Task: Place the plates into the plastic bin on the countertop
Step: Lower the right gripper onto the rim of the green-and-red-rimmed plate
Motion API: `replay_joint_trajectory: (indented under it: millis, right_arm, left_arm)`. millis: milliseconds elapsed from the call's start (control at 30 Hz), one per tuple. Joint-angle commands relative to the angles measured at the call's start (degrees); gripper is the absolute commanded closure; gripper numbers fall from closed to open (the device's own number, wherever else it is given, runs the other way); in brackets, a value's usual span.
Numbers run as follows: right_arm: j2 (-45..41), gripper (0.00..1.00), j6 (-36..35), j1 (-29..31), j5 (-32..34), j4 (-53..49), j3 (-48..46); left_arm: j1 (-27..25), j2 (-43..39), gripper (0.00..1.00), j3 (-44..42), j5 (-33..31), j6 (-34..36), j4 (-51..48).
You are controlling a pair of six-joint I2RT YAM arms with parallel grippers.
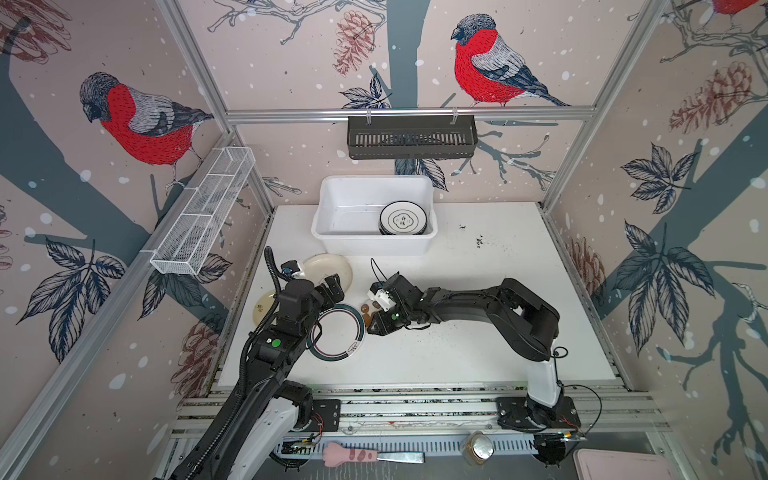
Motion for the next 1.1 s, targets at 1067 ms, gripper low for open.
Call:
replay_joint_trajectory:
  millis: [1067]
  right_arm:
    - [5.8,0.7,1.5,1.6,-0.5,-4.4,9.1]
  left_arm:
    - [0.1,-1.4,0.03,-0.7,1.7,-0.4,3.0]
